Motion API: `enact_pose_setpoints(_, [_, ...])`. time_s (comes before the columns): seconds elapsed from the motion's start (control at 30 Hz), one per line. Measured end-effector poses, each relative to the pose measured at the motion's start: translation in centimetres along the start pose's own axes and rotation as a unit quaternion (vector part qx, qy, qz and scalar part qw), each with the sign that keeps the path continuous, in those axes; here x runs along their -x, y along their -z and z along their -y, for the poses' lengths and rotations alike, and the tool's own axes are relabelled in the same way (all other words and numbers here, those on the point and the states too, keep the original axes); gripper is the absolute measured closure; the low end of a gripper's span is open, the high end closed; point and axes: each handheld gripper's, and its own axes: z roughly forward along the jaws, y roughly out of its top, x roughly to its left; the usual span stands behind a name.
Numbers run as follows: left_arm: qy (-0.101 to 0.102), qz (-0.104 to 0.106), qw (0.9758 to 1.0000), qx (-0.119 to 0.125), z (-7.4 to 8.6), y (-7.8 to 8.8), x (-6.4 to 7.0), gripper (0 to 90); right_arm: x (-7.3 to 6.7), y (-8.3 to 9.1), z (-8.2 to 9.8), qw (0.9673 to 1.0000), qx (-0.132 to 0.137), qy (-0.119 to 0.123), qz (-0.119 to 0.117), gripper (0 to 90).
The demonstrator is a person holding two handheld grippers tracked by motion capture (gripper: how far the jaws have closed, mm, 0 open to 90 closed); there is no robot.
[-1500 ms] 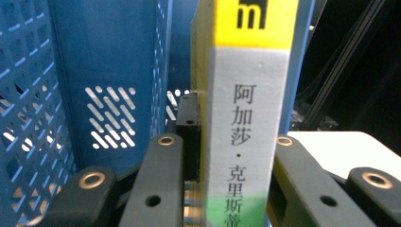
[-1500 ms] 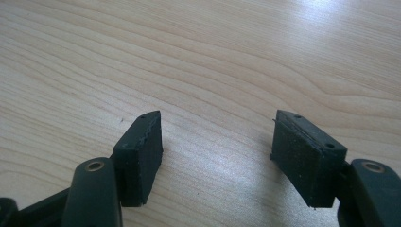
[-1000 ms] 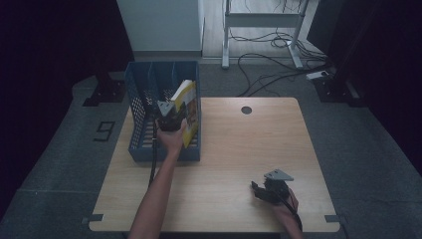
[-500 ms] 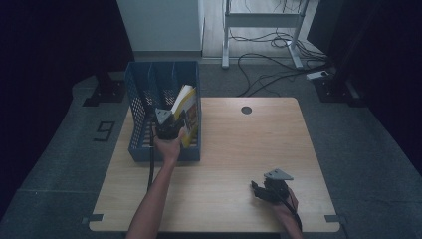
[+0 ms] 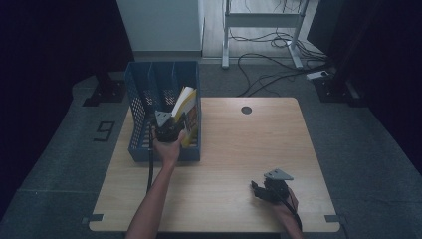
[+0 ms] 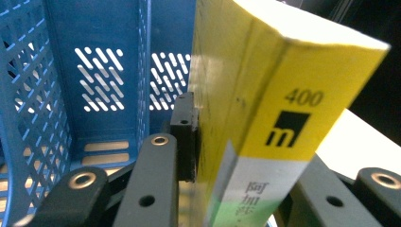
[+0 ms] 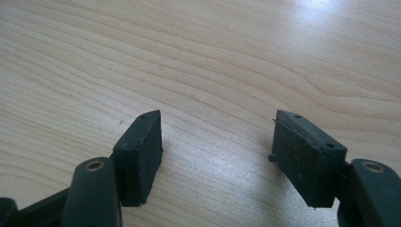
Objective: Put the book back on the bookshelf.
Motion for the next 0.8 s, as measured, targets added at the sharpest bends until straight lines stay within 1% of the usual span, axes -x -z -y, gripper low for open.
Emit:
enact_pose_setpoints(0.1, [0.003,0.001,1.0,0.002,-0.3,0.0,-0.2,68.8,0.0,0.0,0.0,1.0,0.0,0.0,0.0,33.2])
enact_pose_setpoints(0.3, [0.007,0.014,0.9999,0.006,-0.9,0.2,-0.2,63.7,0.0,0.0,0.0,1.0,0.0,0.0,0.0,33.2])
enact_pose_setpoints(0.37, [0.004,0.014,0.9999,-0.001,-1.0,0.1,-0.3,62.9,0.0,0.0,0.0,1.0,0.0,0.001,0.0,33.2])
enact_pose_setpoints(0.53, [0.002,0.019,0.9998,-0.007,-1.4,-0.1,-0.2,61.6,0.0,0.0,0.0,1.0,0.0,0.001,0.0,33.2])
enact_pose_setpoints(0.6, [-0.001,0.017,0.9998,-0.009,-1.5,-0.2,-0.1,63.2,0.0,0.0,0.0,1.0,0.0,0.001,0.0,33.2])
enact_pose_setpoints(0.67, [-0.002,0.012,0.9999,-0.006,-1.7,-0.3,0.1,67.1,0.0,0.0,0.0,1.0,0.0,0.001,0.0,33.2])
enact_pose_setpoints(0.8, [-0.015,0.001,0.9999,0.0,-1.7,-0.4,0.3,71.4,0.0,0.0,0.0,1.0,0.0,0.001,0.0,33.2])
